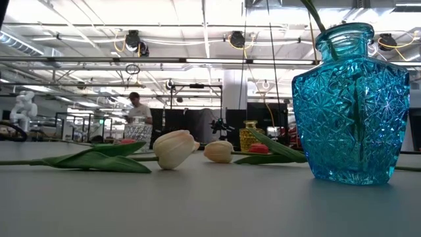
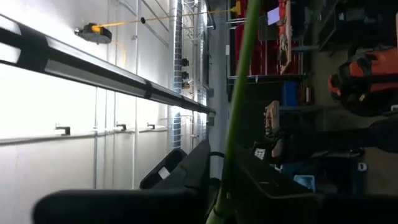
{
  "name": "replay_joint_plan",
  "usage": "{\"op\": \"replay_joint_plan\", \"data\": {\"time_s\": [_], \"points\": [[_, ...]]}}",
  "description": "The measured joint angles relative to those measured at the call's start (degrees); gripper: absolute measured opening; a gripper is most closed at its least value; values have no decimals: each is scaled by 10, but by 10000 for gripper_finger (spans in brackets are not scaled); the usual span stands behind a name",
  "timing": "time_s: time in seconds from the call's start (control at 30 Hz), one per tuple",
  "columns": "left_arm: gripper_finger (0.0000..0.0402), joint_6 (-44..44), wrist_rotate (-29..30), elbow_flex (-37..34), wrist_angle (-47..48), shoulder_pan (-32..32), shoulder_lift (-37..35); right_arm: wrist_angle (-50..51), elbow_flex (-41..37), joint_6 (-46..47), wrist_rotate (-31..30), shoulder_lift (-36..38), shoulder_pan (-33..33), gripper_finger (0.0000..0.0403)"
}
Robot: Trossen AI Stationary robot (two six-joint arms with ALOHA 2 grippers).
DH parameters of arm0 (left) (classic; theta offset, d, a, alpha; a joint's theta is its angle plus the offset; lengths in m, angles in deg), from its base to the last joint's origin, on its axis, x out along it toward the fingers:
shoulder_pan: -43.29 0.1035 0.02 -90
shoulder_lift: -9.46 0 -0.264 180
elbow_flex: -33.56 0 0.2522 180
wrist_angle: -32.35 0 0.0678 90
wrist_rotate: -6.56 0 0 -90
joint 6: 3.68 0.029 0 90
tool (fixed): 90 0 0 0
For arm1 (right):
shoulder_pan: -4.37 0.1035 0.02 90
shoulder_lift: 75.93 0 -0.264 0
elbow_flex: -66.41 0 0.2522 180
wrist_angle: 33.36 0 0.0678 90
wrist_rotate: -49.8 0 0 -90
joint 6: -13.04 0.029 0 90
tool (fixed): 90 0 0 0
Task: Sort flowers into vase by color
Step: Put the white tulip into the blue vase
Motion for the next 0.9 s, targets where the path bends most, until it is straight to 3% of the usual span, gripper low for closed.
{"op": "replay_joint_plan", "data": {"time_s": [0.4, 0.67, 0.9], "points": [[10, 39, 59, -1, -2, 0, 0, 26, 0, -79, 13, 24, 1, 143], [10, 33, 131, -1, 0, -1, 0, 75, 1, -167, 9, 72, 20, 155], [10, -38, 137, -1, 1, -4, -15, 109, 1, -265, 9, 107, 46, 155]]}}
